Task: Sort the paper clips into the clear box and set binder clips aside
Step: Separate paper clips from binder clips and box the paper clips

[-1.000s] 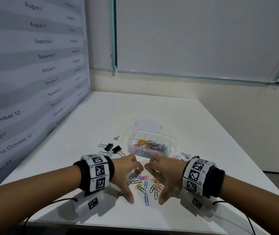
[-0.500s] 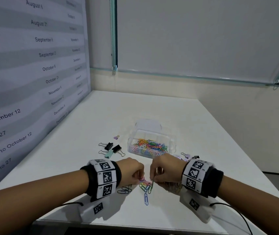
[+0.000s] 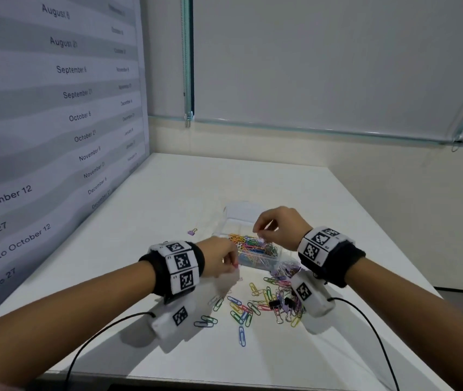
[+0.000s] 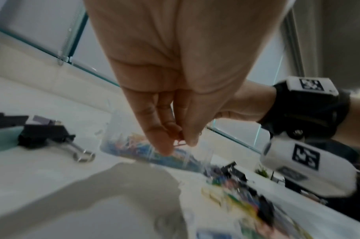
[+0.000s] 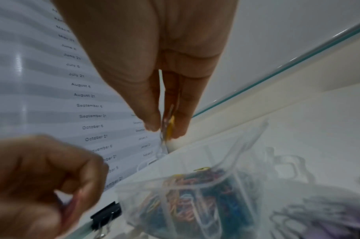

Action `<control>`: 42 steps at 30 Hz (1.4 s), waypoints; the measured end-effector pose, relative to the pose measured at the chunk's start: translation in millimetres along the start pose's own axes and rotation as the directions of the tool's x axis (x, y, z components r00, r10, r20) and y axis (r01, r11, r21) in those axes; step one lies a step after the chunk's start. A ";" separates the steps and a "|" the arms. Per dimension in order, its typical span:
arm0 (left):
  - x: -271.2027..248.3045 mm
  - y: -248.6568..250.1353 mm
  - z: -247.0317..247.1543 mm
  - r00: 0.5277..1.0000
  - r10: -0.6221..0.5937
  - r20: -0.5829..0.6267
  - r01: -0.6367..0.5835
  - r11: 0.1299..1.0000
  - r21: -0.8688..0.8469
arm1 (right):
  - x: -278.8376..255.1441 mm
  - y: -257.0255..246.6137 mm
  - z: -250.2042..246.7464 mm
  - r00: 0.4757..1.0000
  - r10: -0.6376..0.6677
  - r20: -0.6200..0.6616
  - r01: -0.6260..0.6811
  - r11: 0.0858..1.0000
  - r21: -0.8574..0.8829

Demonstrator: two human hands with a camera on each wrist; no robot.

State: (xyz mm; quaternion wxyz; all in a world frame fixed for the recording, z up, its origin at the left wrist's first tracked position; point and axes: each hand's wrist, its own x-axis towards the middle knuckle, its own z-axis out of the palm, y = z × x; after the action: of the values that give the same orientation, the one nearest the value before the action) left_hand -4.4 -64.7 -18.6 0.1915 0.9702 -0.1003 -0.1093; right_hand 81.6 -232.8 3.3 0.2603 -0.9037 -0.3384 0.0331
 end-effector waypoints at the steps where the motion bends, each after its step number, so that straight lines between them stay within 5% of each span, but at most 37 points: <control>1: 3.5 0.2 -5.9 1.000 -0.005 -0.026 0.004 0.999 -0.036 | 2.6 1.1 0.6 1.000 0.016 -0.011 -0.016 0.999 -0.037; 8: 28.4 -1.8 -34.9 0.964 -0.061 -0.257 0.038 0.995 -0.091 | -8.8 -0.9 15.8 0.976 -0.006 0.218 0.070 0.956 -0.284; 15: 34.7 -8.4 -22.6 0.977 -0.078 -0.201 0.076 0.997 -0.020 | -17.5 3.8 18.9 0.971 -0.062 0.230 0.140 0.929 -0.343; 21: 16.5 -0.8 -13.0 0.977 0.051 -0.206 -0.059 0.998 -0.031 | -40.8 5.4 10.0 0.980 -0.115 0.161 0.162 0.933 -0.320; 28: 10.6 27.8 6.5 0.980 0.201 -0.009 -0.200 0.978 0.053 | -78.9 -3.7 23.3 0.905 -0.022 0.425 0.170 0.934 -0.315; 35: 20.3 50.8 22.3 0.978 0.187 0.098 -0.200 0.968 0.150 | -81.9 6.6 20.7 0.925 -0.017 0.380 0.122 0.959 -0.254; 42: 21.2 62.9 35.9 0.965 0.239 0.105 -0.248 0.966 0.074 | -79.9 27.6 -12.0 0.973 0.081 0.216 -0.032 0.975 -0.222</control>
State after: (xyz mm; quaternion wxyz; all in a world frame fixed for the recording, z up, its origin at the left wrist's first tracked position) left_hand -2.8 -139.3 -29.9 0.1563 0.9516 -0.2325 -0.1268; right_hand 39.4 -305.9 -9.3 0.1194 -0.9265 -0.3411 0.1051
